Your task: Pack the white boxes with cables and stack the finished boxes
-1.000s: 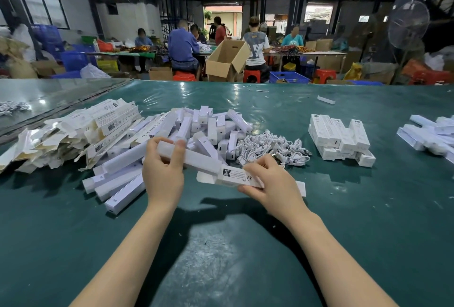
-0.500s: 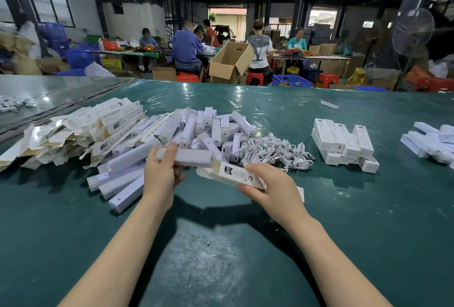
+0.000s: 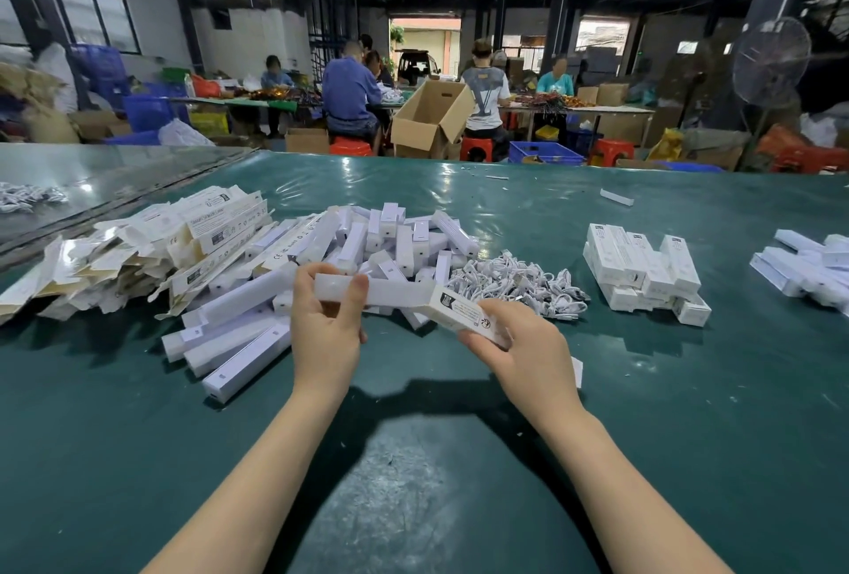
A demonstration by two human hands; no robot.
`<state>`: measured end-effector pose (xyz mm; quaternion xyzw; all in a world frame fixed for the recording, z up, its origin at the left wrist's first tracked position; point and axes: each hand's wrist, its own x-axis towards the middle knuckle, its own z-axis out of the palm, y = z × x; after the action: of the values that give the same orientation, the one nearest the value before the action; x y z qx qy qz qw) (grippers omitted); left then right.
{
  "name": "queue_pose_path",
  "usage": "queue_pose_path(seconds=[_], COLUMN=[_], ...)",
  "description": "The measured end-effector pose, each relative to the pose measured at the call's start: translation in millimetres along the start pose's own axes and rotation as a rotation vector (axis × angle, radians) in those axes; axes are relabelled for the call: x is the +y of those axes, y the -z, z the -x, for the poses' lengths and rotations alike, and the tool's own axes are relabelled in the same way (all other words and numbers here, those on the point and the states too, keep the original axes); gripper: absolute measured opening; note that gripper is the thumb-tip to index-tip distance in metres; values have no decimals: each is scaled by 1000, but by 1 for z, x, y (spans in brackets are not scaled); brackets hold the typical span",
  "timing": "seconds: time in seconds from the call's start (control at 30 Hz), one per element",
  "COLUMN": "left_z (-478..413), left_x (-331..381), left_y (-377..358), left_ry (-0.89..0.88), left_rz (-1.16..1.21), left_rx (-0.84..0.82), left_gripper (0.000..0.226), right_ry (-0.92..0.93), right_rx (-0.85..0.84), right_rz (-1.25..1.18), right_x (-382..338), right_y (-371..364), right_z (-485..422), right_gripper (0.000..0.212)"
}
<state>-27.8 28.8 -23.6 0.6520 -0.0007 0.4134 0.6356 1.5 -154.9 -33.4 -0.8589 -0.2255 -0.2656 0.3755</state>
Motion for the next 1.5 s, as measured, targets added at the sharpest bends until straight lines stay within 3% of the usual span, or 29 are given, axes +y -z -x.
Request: queue_pose_path(seconds=[0.13,0.23,0.37,0.5,0.57,0.67,0.77,0.97,1.03,1.13,1.2,1.23,1.27,1.37,1.5], left_z=[-3,3,22,23,23,27,30,31,33,32,31,31,31,29,19], left_x=[-1,-3,-5,1,2,-1,-2,-5,-3,-3,-3,-3,-3,-1,2], left_y=[0,-6,-21,-25,-26,-29,-32,-32,-33,-33,-32,-32,-33,-31,-19], left_ry=[11,11,-15,24,122,322,482,576,570,559,569,585,606,646,586], left_rz=[-61,-160,-372,-279,-247,-216,-66,118,146,174,140,126,123,131,68], left_rx=[-102,-271,-429,-275,-296,-361,-295,-267,-235,-219,-273,-304,-335,-404,-522], left_gripper=[19,14,51,23,13,21,34,33,35,34,34,35,34,27,44], right_ry=[25,44,-12,-3,59,84,-18,-223,-283,-532,-671,-680,-639,-453,-507], right_rx=[-31,-23,70,74,58,33,-60,-137,-174,-384,-484,-452,-374,-254,-408], right_rz=[36,39,102,154,214,288,258,209,94,-491,-777,-746,-562,293,570], right_x=[-3,-8,-8,-11,-14,-21,-26,-28,-29,-31,-29,-24,-16,16,36], right_y=[-2,-5,-4,-2,-4,-10,-15,-9,-6,7,10,9,7,6,5], right_z=[2,3,3,2,4,8,8,3,-1,-9,-11,-11,-12,-9,-9], right_gripper=[31,30,25,25,26,29,32,20,18,3,12,15,18,40,52])
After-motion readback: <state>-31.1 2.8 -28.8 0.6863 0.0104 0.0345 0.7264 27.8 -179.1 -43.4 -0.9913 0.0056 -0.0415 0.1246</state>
